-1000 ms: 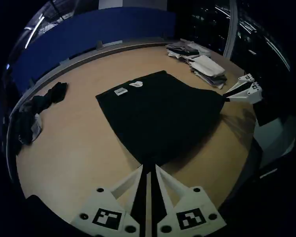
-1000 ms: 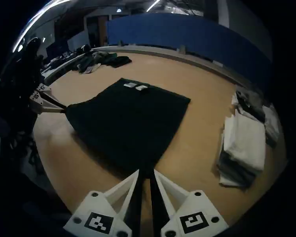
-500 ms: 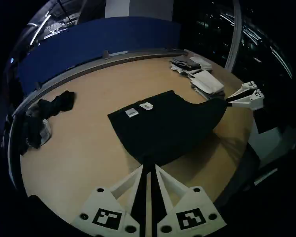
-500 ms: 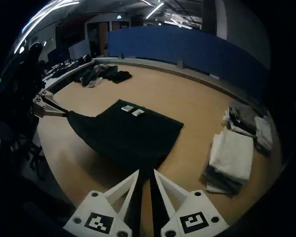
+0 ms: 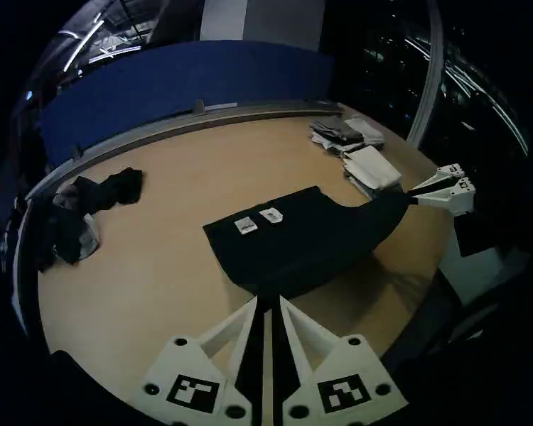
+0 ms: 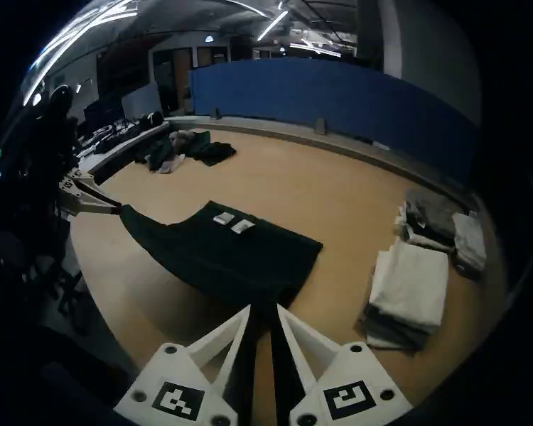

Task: Fold towel

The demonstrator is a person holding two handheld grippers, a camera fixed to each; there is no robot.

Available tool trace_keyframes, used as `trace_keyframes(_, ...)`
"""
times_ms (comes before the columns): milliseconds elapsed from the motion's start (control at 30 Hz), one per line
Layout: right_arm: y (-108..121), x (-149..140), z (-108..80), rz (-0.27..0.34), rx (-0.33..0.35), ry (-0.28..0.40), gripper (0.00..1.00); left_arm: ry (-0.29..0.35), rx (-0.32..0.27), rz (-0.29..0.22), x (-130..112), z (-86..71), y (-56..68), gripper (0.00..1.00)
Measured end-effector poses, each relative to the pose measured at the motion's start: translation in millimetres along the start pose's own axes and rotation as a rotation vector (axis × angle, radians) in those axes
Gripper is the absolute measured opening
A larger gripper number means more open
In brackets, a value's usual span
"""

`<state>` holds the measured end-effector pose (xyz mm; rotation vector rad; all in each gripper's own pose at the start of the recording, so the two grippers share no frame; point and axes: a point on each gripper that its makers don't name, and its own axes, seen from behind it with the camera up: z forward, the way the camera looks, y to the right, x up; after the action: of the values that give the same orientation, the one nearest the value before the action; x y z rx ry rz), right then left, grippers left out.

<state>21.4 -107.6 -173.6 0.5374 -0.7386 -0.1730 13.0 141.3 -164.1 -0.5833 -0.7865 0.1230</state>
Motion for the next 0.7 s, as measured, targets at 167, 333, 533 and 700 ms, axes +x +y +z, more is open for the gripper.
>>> trace_keyframes(167,-0.3,-0.9,0.8,0.006,0.001,0.000,0.11,0.000,0.000,-0.009,1.2,-1.4,-0.1,0.06)
trace_keyframes(333,-1.4,-1.3,4.4,0.004,0.002,-0.003,0.11,-0.004,0.007,-0.018,1.2,1.4,-2.7,0.06)
trace_keyframes(533,2.0,1.6,10.5,-0.001,-0.002,-0.009,0.11,-0.012,0.022,-0.033,3.6,8.6,-7.3,0.06)
trace_keyframes(700,8.1,4.5,19.5,-0.001,-0.009,-0.022,0.11,-0.018,0.031,-0.060,7.8,18.4,-11.9,0.06)
